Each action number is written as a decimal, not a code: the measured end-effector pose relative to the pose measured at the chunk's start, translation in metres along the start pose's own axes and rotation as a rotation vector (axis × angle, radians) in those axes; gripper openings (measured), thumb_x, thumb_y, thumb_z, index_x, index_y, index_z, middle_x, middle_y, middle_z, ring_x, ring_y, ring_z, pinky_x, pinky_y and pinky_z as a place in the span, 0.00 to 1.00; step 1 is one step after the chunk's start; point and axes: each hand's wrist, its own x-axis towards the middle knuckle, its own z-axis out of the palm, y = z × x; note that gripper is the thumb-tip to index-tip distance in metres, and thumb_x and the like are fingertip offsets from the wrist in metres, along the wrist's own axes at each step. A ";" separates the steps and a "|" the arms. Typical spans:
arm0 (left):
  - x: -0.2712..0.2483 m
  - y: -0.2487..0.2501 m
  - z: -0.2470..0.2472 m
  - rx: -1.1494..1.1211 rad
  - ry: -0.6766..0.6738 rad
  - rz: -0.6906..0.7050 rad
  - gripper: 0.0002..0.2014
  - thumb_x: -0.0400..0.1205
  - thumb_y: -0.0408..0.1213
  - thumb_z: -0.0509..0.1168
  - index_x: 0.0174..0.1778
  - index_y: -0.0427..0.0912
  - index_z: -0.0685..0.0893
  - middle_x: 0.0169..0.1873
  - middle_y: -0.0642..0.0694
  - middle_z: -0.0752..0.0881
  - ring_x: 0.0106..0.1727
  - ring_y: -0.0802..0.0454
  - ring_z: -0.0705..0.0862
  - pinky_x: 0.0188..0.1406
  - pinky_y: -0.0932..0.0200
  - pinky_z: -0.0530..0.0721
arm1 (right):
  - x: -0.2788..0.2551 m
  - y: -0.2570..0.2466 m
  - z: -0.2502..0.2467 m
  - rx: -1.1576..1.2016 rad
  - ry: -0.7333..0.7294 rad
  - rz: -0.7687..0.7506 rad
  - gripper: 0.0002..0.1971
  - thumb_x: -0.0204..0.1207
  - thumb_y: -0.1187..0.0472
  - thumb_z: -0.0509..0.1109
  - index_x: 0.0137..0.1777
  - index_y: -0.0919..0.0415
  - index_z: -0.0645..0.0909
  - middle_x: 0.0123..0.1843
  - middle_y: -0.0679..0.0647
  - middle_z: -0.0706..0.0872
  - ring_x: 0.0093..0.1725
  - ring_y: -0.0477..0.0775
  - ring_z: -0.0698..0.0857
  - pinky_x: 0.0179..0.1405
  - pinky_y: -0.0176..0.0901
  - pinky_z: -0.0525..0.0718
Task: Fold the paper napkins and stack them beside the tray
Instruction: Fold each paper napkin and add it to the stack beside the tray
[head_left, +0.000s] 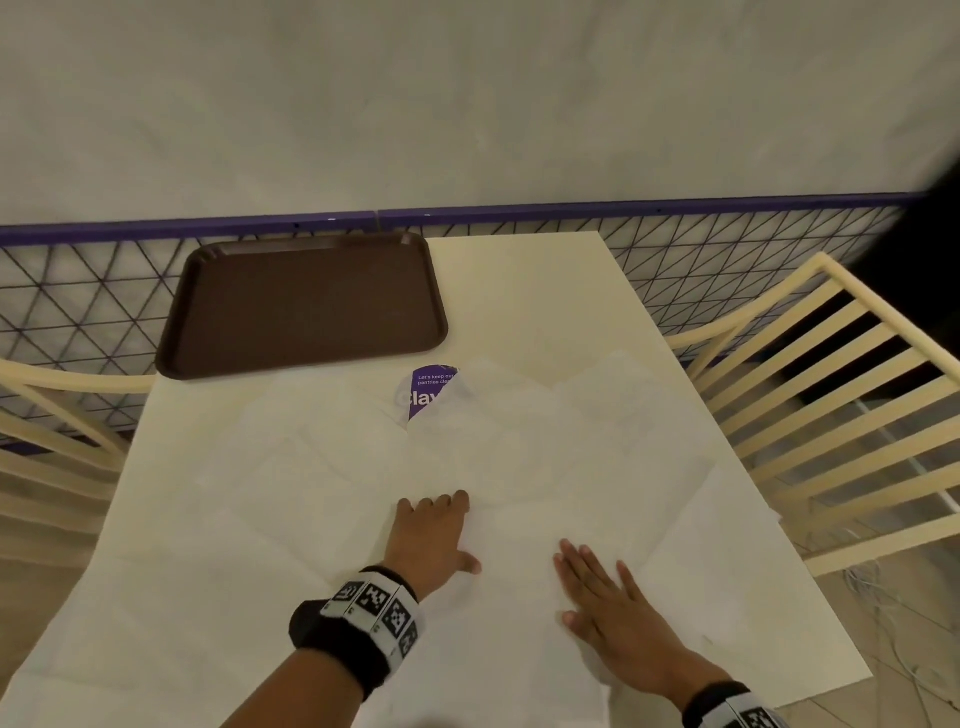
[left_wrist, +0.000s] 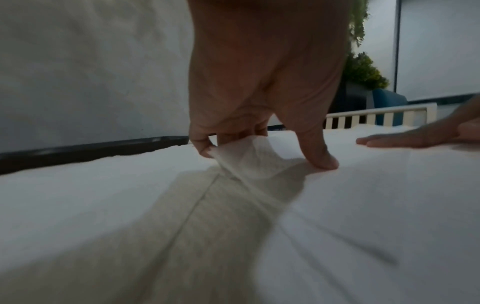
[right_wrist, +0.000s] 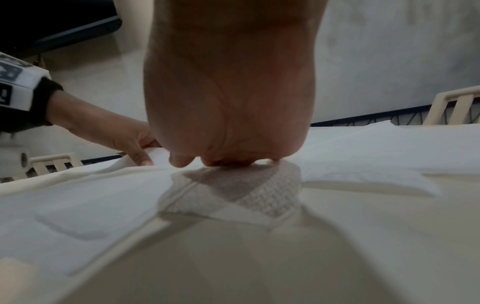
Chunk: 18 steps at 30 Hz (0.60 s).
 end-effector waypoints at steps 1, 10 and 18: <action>-0.002 -0.002 0.000 -0.041 -0.011 -0.005 0.32 0.74 0.56 0.68 0.69 0.47 0.68 0.63 0.49 0.80 0.63 0.48 0.78 0.64 0.51 0.66 | 0.000 0.001 0.000 -0.001 -0.012 0.000 0.35 0.66 0.30 0.25 0.74 0.40 0.26 0.75 0.33 0.23 0.78 0.40 0.28 0.77 0.47 0.29; -0.043 -0.025 -0.015 -0.334 0.064 0.088 0.14 0.78 0.48 0.66 0.57 0.49 0.84 0.55 0.52 0.85 0.58 0.51 0.82 0.56 0.59 0.77 | -0.007 -0.028 -0.026 0.168 0.285 0.156 0.36 0.78 0.39 0.55 0.78 0.40 0.36 0.76 0.33 0.30 0.80 0.43 0.31 0.77 0.45 0.28; -0.042 0.001 -0.075 -0.653 0.326 0.267 0.14 0.74 0.30 0.73 0.44 0.55 0.80 0.31 0.60 0.85 0.40 0.65 0.84 0.41 0.73 0.79 | 0.029 -0.068 -0.118 0.112 0.279 -0.066 0.21 0.71 0.49 0.72 0.65 0.45 0.78 0.60 0.40 0.83 0.63 0.44 0.77 0.65 0.39 0.67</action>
